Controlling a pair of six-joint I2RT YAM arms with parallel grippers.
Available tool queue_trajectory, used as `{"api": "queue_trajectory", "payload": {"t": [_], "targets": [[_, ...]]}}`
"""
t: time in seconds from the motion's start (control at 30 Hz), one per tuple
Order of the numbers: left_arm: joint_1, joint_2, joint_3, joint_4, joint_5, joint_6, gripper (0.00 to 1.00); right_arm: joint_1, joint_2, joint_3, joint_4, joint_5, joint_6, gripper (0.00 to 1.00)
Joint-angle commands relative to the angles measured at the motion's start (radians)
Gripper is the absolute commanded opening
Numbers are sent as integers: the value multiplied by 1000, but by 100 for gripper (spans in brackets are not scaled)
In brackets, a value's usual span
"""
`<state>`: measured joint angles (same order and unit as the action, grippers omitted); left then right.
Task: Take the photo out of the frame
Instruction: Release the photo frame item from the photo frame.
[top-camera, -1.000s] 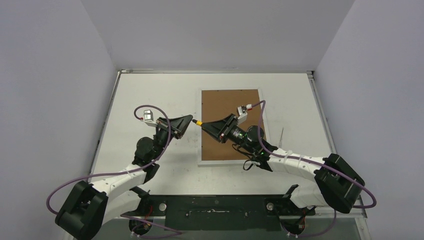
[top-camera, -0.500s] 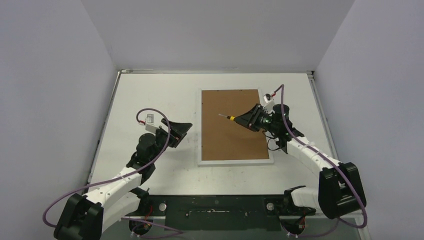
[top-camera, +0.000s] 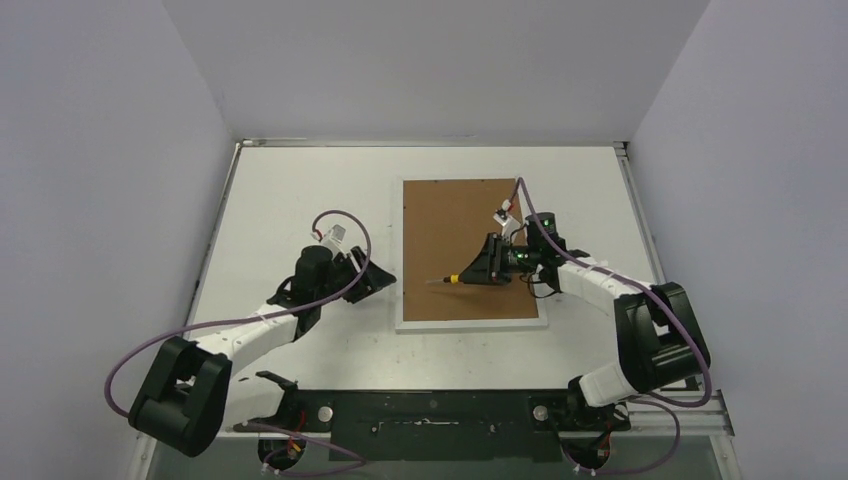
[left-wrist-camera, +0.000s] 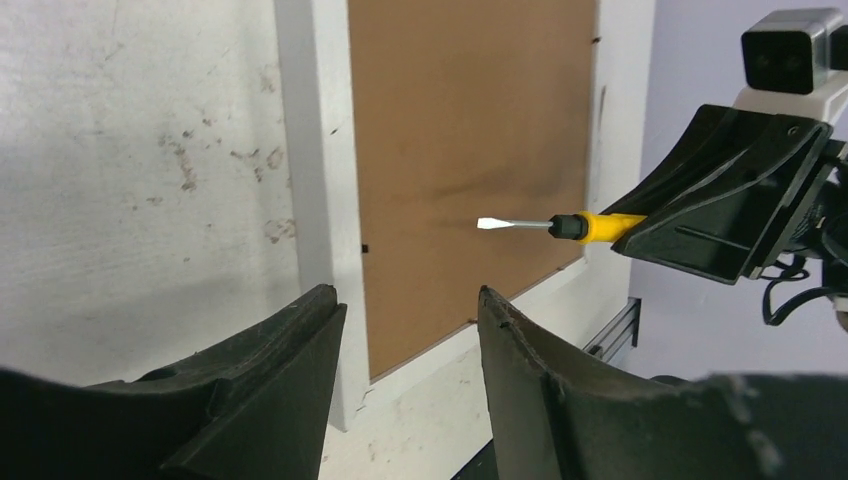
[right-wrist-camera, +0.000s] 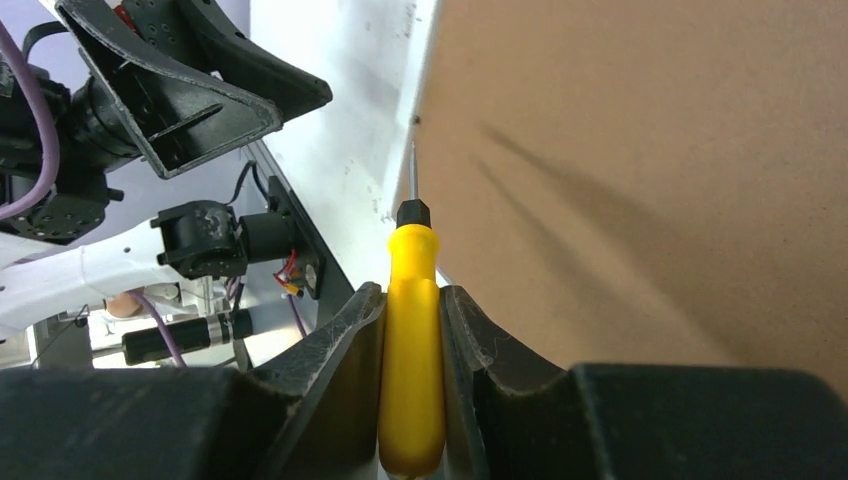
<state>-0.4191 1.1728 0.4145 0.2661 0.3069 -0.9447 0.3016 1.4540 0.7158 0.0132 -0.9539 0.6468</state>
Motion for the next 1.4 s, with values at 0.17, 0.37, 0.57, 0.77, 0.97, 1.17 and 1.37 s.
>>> {"api": "queue_trajectory", "payload": {"t": [0.17, 0.37, 0.57, 0.77, 0.97, 1.17, 1.37], "targets": [[-29, 112, 82, -52, 40, 85, 49, 87, 135, 27, 60, -52, -48, 5], [-44, 137, 96, -108, 4, 115, 41, 109, 205, 25, 167, -60, 19, 5], [-43, 171, 107, -92, -3, 119, 35, 100, 232, 30, 216, -71, 50, 5], [-41, 194, 117, -74, -2, 124, 34, 77, 236, 17, 280, -87, 100, 5], [-41, 229, 128, -41, 10, 119, 33, 80, 276, -4, 358, -88, 168, 5], [-41, 258, 132, -16, 17, 107, 31, 81, 309, -12, 399, -88, 207, 5], [-41, 287, 142, -8, 35, 104, 30, 98, 324, -8, 401, -88, 208, 5]]}}
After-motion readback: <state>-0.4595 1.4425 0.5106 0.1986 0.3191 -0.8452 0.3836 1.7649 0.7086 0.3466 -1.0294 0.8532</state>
